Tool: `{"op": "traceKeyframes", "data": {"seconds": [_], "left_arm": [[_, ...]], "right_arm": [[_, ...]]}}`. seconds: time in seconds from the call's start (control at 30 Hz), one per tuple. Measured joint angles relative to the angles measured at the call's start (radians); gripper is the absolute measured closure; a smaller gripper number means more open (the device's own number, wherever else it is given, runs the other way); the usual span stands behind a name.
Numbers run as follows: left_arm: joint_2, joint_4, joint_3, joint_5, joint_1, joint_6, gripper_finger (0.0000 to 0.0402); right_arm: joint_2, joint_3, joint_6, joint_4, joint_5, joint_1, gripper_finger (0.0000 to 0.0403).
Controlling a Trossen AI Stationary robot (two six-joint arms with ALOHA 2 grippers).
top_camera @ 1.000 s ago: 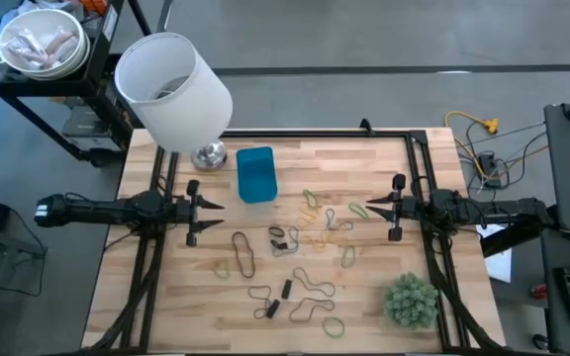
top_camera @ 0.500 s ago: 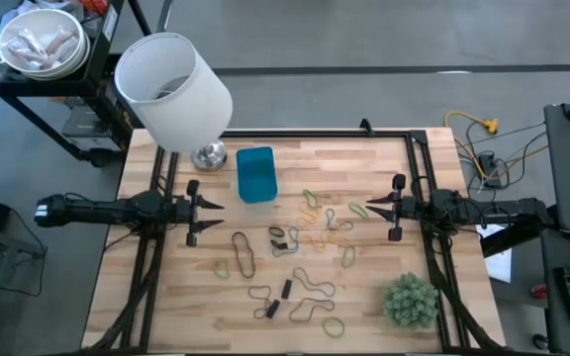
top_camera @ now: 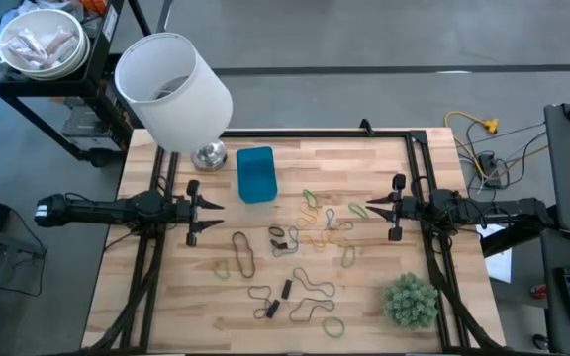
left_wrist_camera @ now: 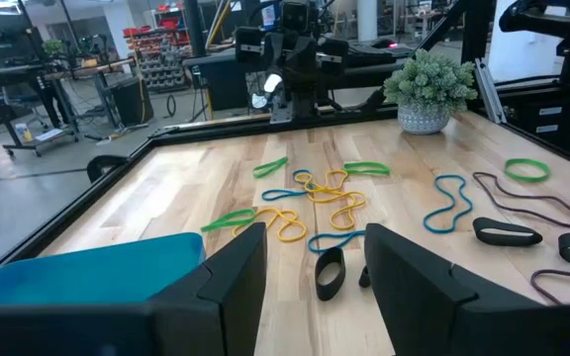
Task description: Pick and place rubber bands into bin
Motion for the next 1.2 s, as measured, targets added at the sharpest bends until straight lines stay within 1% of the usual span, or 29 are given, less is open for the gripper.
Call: {"op": "traceKeyframes", "data": {"seconds": [1.03, 1.07, 1.1, 1.2], "left_arm": [[0.000, 0.000, 0.000, 0.000, 0.000, 0.000, 0.0244], [0.000, -0.001, 0.000, -0.001, 0.000, 0.012, 0.0244], [0.000, -0.006, 0.000, -0.003, 0.000, 0.059, 0.0244], [0.000, -0.007, 0.000, -0.007, 0.000, 0.262, 0.0244]], "right_arm": [[0.000, 0.000, 0.000, 0.000, 0.000, 0.000, 0.0346], [0.000, 0.000, 0.000, 0.000, 0.000, 0.000, 0.0346], [0.000, 0.000, 0.000, 0.000, 0.000, 0.000, 0.0346], [0.000, 0.000, 0.000, 0.001, 0.000, 0.000, 0.0346]]}}
